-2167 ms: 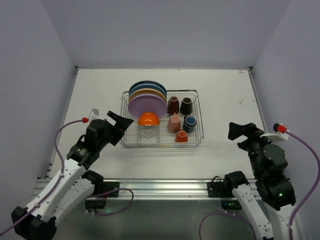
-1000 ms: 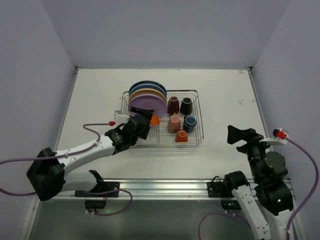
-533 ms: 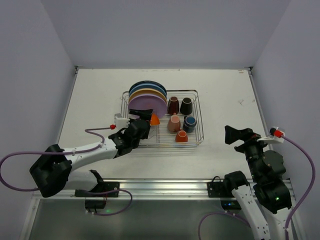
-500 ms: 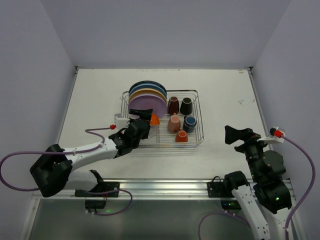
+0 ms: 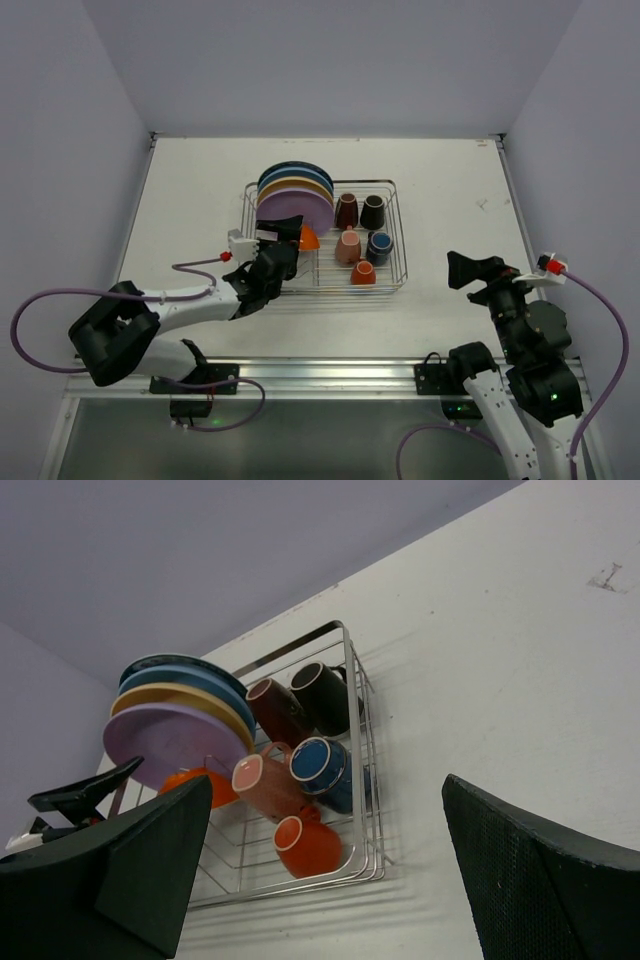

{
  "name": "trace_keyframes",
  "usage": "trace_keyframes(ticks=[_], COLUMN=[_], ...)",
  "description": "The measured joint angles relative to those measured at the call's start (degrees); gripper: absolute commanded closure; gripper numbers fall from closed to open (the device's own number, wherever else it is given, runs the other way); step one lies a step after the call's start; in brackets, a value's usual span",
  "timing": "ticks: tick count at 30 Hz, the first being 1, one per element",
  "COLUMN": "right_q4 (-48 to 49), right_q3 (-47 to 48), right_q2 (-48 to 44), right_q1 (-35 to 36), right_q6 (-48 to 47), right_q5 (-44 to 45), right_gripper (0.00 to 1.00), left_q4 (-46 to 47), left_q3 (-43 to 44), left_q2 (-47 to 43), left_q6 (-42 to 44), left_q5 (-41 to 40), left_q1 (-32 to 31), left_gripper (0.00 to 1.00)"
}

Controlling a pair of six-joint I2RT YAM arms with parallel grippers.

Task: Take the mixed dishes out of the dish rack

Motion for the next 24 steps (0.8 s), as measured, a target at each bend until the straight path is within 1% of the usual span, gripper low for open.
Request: trace_keyframes(ticks=[8, 11, 15, 17, 24], right_q4=[0.0, 0.2, 0.4, 0.4, 0.4], right_q3=[-0.1, -0.3, -0.9, -1.0, -1.0], right_q2=[0.0, 0.0, 0.0, 0.0, 0.0], right_q1=[0.0, 0.0, 0.0, 0.0, 0.0], right_q6=[0.0, 0.0, -0.1, -0.2, -1.0], right_q5=[-0.1, -0.2, -0.4, -0.5, -1.5], right_gripper=[0.01, 0.01, 0.01, 0.01, 0.01], left_q4=[5.5, 6.3, 7.9, 8.8, 11.8], left_q3=[-0.8, -1.4, -2.0, -2.1, -2.6], left_q2=[1.8, 1.9, 2.0, 2.2, 2.8], left_q6=[1.0, 0.9, 1.0, 1.1, 4.0], left_q5=[-0.7, -1.1, -1.4, -1.4, -1.3], left_q1=[0.0, 0.0, 0.0, 0.0, -0.2], left_gripper=[0.0, 0.02, 0.06, 0.11, 0.11])
